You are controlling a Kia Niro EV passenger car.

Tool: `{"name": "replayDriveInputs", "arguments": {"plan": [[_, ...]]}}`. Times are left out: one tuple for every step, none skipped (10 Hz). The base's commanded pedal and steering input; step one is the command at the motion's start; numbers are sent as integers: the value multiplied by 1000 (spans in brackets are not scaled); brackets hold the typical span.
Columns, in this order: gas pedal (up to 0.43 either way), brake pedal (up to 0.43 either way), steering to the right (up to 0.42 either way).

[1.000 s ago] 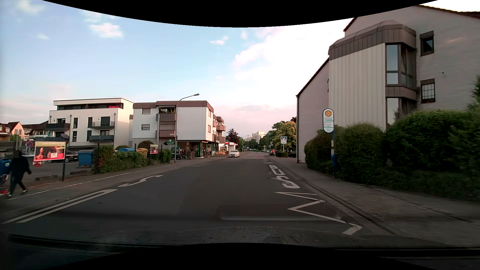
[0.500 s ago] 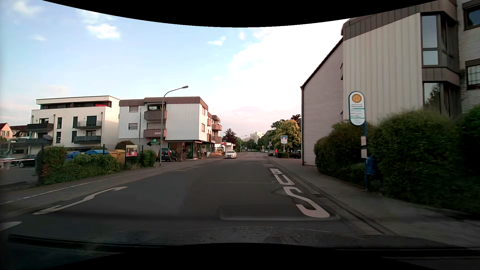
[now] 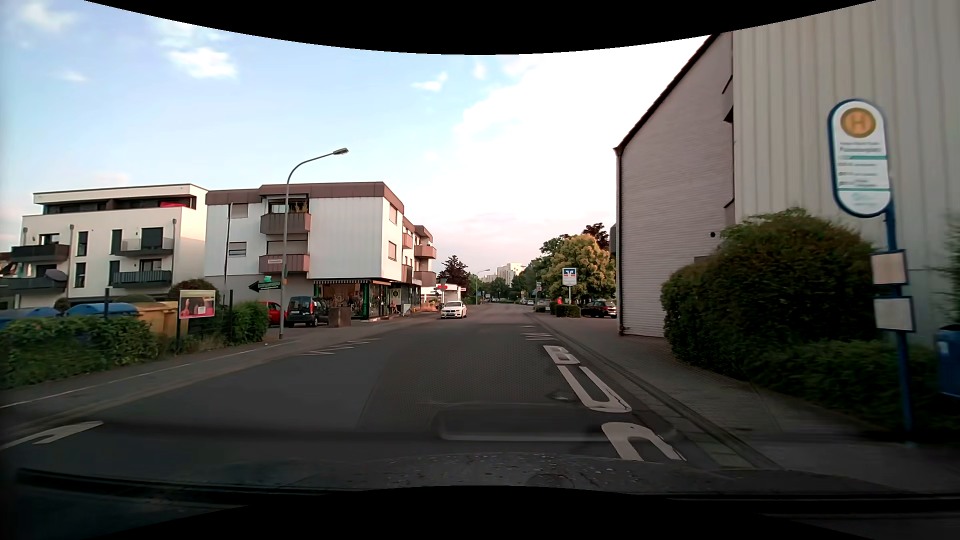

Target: Follow the waypoints while adhering to traffic rules and regulations

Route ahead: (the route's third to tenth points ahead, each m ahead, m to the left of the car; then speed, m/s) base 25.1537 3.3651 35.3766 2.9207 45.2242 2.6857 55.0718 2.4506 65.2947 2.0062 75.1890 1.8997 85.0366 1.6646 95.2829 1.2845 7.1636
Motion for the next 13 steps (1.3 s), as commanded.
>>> {"name": "replayDriveInputs", "arguments": {"plan": [[20, 0, 7], [20, 0, 7], [20, 0, 6], [20, 0, 5], [20, 0, 5], [20, 0, 5], [20, 0, 5], [20, 0, 5], [20, 0, 4], [20, 0, 4], [20, 0, 2], [20, 0, 0], [20, 0, 0]]}}
